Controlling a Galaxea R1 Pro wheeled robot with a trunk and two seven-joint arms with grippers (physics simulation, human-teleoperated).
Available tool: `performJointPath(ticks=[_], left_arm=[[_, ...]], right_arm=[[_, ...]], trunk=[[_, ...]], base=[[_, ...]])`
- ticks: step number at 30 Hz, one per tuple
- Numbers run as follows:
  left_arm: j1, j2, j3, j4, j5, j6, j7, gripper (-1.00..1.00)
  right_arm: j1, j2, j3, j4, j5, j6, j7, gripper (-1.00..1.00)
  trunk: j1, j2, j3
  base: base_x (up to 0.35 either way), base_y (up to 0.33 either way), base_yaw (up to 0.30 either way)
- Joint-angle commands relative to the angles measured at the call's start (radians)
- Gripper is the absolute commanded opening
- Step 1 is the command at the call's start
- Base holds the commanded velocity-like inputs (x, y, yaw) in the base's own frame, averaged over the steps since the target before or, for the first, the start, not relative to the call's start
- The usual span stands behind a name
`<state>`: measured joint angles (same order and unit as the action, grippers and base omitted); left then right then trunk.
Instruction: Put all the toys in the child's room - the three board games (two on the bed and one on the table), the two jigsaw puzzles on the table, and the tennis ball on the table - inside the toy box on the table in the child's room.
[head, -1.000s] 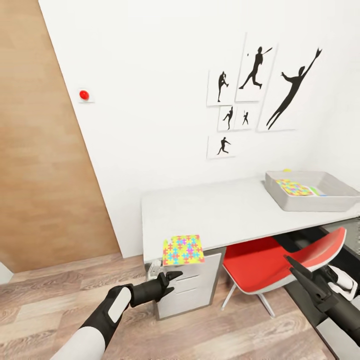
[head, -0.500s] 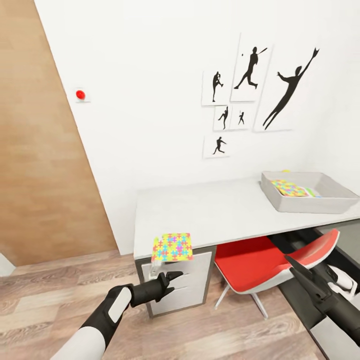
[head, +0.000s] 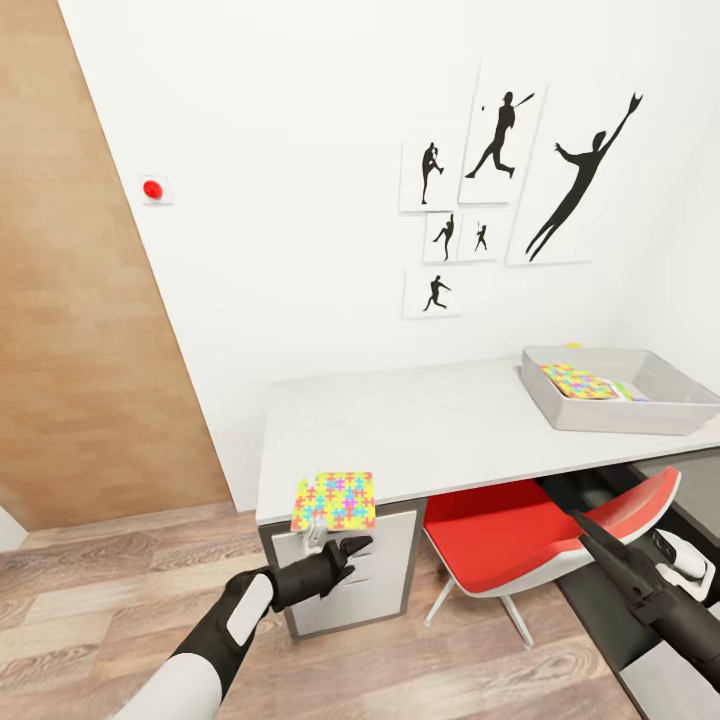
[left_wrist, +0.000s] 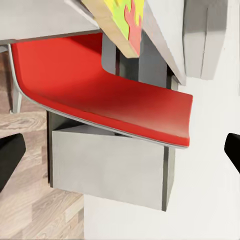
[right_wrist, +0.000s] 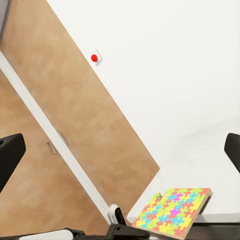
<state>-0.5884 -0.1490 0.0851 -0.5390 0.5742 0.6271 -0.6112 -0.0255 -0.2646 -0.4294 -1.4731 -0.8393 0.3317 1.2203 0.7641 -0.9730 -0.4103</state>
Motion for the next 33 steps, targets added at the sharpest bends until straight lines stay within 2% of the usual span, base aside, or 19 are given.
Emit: performJointPath(ticks=[1,7,14,23,27,33], left_arm=[[-0.001,-0.002,0.007,0.0,0.001,-0.005,-0.003,1.0],[-0.001,-0.012,0.01,0.001,0.002,-0.042,-0.005,1.0],[-0.001,-0.014,0.011,0.001,0.003,-0.048,-0.003,1.0],[-0.001,-0.015,0.011,0.001,0.004,-0.049,-0.001,1.0],[-0.001,-0.015,0.011,0.001,0.004,-0.049,-0.001,1.0],[-0.001,-0.014,0.012,0.001,0.004,-0.048,-0.004,1.0]], right_arm=[[-0.001,-0.001,0.0,0.001,-0.005,0.011,0.003,1.0],[-0.001,-0.005,-0.001,-0.005,-0.006,0.025,0.005,1.0],[-0.001,-0.005,-0.003,-0.018,-0.006,0.092,0.024,1.0],[-0.001,-0.005,-0.011,-0.042,-0.013,0.126,0.198,1.0],[-0.001,-0.004,-0.012,-0.04,-0.017,0.136,0.232,1.0],[-0.001,0.002,-0.012,-0.039,-0.017,0.138,0.242,1.0]], trunk=[[0.0,-0.001,-0.001],[0.0,-0.001,-0.001],[0.0,-0.001,-0.001],[0.0,-0.001,-0.001],[0.0,-0.001,-0.001],[0.0,-0.001,-0.001]], base=[[0.007,-0.011,0.001],[0.003,-0.004,0.0],[0.0,0.0,0.0],[0.0,0.0,0.0],[0.0,0.0,0.0],[0.0,0.0,0.0]])
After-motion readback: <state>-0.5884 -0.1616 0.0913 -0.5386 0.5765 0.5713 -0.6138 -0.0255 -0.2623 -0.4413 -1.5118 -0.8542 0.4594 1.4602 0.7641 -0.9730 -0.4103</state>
